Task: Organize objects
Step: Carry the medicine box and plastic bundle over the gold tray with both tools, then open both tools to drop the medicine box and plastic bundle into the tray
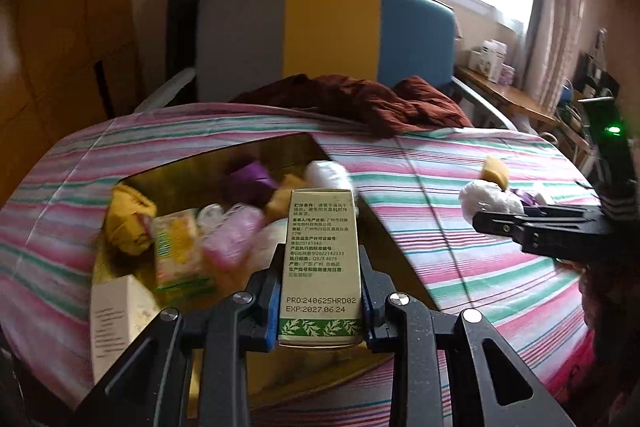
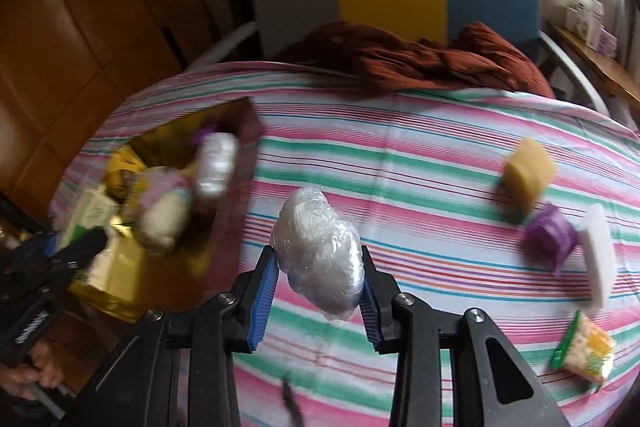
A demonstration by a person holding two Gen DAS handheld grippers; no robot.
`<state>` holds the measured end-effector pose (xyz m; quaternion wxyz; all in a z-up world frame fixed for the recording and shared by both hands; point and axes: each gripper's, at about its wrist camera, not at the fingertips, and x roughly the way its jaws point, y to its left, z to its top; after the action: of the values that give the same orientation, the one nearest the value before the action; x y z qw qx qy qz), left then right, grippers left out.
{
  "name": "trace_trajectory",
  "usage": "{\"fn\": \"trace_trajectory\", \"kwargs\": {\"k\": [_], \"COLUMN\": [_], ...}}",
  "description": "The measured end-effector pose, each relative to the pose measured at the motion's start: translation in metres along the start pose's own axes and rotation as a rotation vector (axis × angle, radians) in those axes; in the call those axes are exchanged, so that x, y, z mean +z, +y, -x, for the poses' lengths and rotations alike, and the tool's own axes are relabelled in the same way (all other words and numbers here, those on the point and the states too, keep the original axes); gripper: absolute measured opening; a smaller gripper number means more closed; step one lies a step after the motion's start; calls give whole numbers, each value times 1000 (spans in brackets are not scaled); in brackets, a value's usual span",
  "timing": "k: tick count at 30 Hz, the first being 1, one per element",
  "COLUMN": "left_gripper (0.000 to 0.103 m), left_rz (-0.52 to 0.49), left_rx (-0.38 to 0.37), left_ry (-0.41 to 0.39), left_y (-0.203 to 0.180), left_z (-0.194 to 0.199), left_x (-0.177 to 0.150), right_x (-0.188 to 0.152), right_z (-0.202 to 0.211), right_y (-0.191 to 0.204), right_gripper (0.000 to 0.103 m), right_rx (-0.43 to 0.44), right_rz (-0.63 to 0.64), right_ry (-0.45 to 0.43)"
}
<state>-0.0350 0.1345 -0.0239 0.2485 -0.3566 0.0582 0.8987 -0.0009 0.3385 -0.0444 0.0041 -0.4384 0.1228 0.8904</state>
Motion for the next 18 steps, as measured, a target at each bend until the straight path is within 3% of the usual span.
{"fn": "trace_trajectory", "kwargs": {"k": [9,18], "left_gripper": [30,31], "left_rz": [97,194], "left_rx": [62,106], "left_ry": [18,37], "left_y": [48,89], "left_z": [4,3], "left_x": [-12,-21], "right_x": [3,1], "right_z": [-10,-39], "right_y": [79,119], "right_gripper": [37,43], "right_rx": [119,183], "right_rz": [102,126], "right_ry": [7,71]}}
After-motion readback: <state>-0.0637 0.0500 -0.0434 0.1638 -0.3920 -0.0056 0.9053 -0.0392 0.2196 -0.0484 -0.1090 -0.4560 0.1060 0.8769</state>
